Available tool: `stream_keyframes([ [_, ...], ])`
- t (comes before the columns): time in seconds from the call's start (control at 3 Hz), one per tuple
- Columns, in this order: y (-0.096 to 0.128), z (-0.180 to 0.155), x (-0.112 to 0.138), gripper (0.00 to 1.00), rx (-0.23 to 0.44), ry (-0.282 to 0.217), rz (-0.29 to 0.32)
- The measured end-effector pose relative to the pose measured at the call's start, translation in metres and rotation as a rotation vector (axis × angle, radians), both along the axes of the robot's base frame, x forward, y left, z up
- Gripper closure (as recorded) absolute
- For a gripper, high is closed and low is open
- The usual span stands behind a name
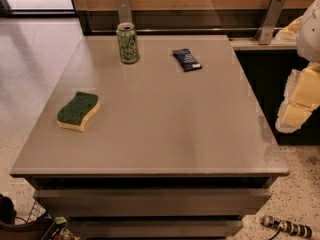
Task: Pick rxbar blueberry
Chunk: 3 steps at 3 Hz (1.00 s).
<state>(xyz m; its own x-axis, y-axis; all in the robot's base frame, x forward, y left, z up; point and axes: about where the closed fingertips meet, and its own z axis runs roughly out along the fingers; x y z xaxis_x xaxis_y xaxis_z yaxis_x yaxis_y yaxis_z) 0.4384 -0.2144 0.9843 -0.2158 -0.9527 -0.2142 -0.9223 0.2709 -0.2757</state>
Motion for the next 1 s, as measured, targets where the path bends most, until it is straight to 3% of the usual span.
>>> stream_keyframes([
  [0.33, 0.000, 0.000, 0.000, 0.00, 0.000, 0.000, 0.000],
  [0.67, -0.010, 0.000, 0.018, 0.00, 0.035, -0.046, -0.026],
  [1.0, -0.027, 0.002, 0.064, 0.00, 0.145, -0.156, -0.118],
])
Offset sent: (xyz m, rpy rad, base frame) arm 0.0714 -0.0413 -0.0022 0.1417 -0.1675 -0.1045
